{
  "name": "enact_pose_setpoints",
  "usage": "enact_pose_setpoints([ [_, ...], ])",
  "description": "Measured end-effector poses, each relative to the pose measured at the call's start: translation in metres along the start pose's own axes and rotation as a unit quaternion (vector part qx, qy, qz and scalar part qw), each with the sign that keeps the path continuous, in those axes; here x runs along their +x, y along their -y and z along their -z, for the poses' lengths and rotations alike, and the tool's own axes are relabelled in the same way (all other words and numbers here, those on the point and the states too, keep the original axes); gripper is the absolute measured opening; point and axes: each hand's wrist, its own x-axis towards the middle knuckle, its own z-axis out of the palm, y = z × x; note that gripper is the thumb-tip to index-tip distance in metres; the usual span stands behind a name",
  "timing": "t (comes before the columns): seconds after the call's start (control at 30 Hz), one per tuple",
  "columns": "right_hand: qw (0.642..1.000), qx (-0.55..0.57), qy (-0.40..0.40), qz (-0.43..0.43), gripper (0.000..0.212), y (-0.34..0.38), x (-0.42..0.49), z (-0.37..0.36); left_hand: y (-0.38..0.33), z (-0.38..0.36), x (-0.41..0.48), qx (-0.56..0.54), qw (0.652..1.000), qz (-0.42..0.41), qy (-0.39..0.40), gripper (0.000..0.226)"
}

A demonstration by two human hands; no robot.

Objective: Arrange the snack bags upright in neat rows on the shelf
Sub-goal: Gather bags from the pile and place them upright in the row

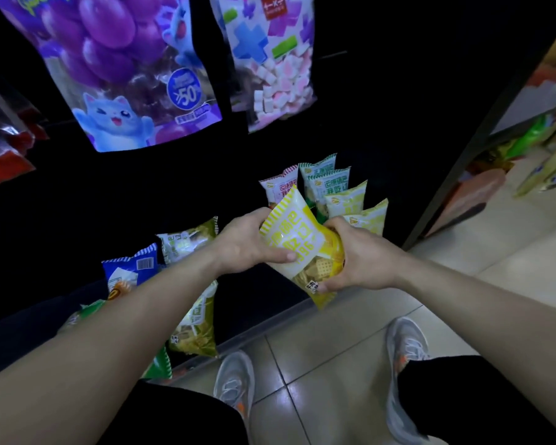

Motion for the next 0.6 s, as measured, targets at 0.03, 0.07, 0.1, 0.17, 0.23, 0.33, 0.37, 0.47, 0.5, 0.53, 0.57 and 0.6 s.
enact_pose_setpoints([
  [0.03,1.0,0.0,0.002,-0.001,0.115,-0.003,0.002,-0.002,-0.001,-0.001,0.004,0.007,1.0,-0.003,-0.011,0.056],
  [0.07,1.0,-0.007,0.001,-0.001,0.116,-0.008,0.005,-0.002,-0.001,-0.002,0.009,0.015,1.0,-0.005,-0.025,0.054],
  [0.1,1.0,-0.02,-0.002,0.001,0.117,-0.013,0.009,-0.001,-0.001,-0.004,0.014,0.025,0.999,-0.006,-0.041,0.053],
  [0.17,0.999,-0.042,-0.006,-0.003,0.112,-0.028,0.016,0.002,0.0,-0.008,0.025,0.062,0.996,0.002,-0.072,0.06],
  [0.23,0.999,-0.037,0.005,-0.032,0.102,-0.046,0.022,0.004,0.005,-0.011,0.039,0.122,0.987,0.024,-0.098,0.072],
  [0.33,0.993,-0.064,0.042,-0.089,0.088,-0.073,0.027,0.004,0.02,-0.015,0.064,0.202,0.97,0.067,-0.114,0.087],
  [0.37,0.99,-0.077,0.053,-0.104,0.084,-0.081,0.028,0.003,0.026,-0.018,0.074,0.22,0.966,0.08,-0.11,0.091],
  [0.47,0.984,-0.091,0.071,-0.132,0.079,-0.098,0.034,0.003,0.042,-0.026,0.11,0.262,0.955,0.1,-0.1,0.096],
  [0.5,0.984,-0.091,0.071,-0.138,0.079,-0.102,0.036,0.003,0.048,-0.029,0.123,0.27,0.952,0.105,-0.096,0.098],
  [0.53,0.983,-0.091,0.071,-0.14,0.077,-0.105,0.037,0.003,0.053,-0.032,0.136,0.277,0.95,0.111,-0.094,0.099],
  [0.57,0.983,-0.094,0.073,-0.14,0.075,-0.107,0.038,0.002,0.058,-0.035,0.149,0.283,0.947,0.117,-0.092,0.101],
  [0.6,0.982,-0.1,0.076,-0.14,0.073,-0.108,0.039,0.0,0.063,-0.038,0.162,0.286,0.946,0.122,-0.093,0.101],
])
